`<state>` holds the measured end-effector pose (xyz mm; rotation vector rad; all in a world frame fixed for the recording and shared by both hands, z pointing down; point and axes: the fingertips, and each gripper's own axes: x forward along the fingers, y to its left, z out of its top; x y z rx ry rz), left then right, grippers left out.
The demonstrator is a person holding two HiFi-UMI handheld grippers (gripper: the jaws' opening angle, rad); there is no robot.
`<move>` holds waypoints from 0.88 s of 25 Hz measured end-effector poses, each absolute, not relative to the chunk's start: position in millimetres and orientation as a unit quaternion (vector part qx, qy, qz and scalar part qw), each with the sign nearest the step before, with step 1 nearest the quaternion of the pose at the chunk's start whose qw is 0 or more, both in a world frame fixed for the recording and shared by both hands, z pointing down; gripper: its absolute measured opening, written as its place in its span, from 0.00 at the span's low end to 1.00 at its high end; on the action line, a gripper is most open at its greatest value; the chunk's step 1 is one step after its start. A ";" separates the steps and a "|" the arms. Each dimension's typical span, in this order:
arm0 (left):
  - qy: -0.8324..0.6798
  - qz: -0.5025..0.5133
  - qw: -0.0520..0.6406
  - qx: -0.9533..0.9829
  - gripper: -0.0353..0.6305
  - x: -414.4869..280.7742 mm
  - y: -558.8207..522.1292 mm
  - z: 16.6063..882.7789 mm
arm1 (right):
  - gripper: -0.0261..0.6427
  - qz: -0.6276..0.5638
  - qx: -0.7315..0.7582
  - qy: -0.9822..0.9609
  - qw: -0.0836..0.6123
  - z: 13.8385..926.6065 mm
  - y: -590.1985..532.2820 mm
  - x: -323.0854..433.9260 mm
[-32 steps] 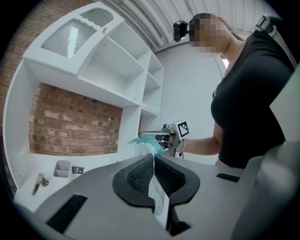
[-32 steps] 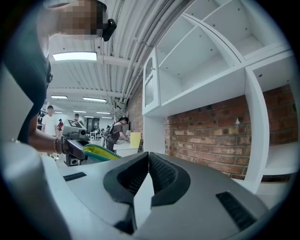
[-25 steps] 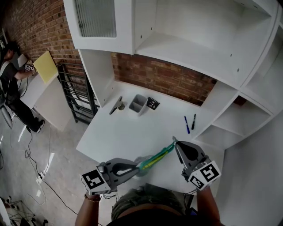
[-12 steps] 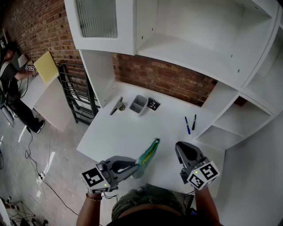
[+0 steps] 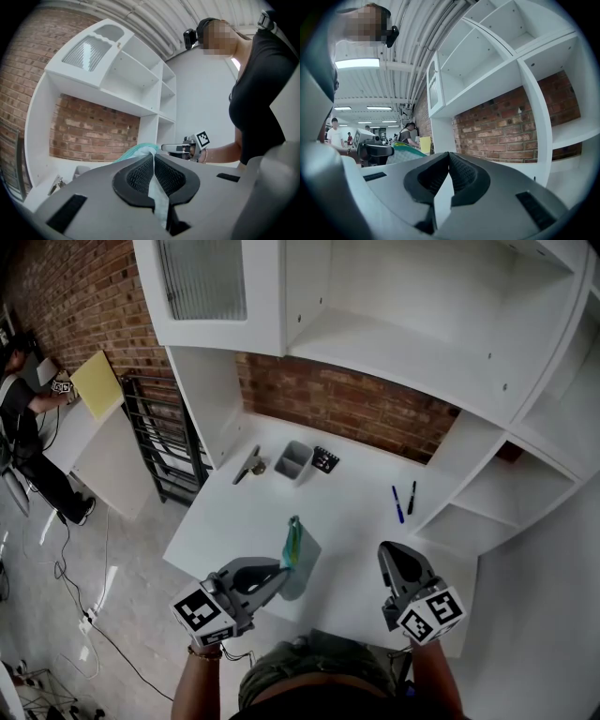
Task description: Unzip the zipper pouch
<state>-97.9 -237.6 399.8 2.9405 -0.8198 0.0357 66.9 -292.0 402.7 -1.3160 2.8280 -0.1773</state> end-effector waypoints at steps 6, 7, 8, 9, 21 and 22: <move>-0.293 0.020 0.035 0.955 0.07 -100.1 -247.6 402.9 | 0.04 -0.053 -0.433 0.900 0.006 404.9 -292.1 73.2; -0.296 0.021 0.033 0.954 0.07 -100.3 -248.7 402.4 | 0.04 -0.053 -0.435 0.899 0.006 404.7 -292.0 73.9; -0.298 0.020 0.030 0.954 0.07 -100.4 -249.7 401.6 | 0.04 -0.052 -0.436 0.898 0.006 404.6 -291.9 74.3; -0.301 0.019 0.029 0.953 0.07 -100.7 -250.7 401.0 | 0.04 -0.050 -0.438 0.897 0.005 404.6 -291.6 74.8; -0.357 -0.001 0.028 0.934 0.07 -104.7 -262.0 392.9 | 0.04 -0.037 -0.460 0.887 0.002 406.7 -293.3 82.8; -0.363 -0.003 0.028 0.931 0.07 -104.8 -263.2 391.5 | 0.04 -0.035 -0.461 0.887 0.000 407.0 -293.2 83.5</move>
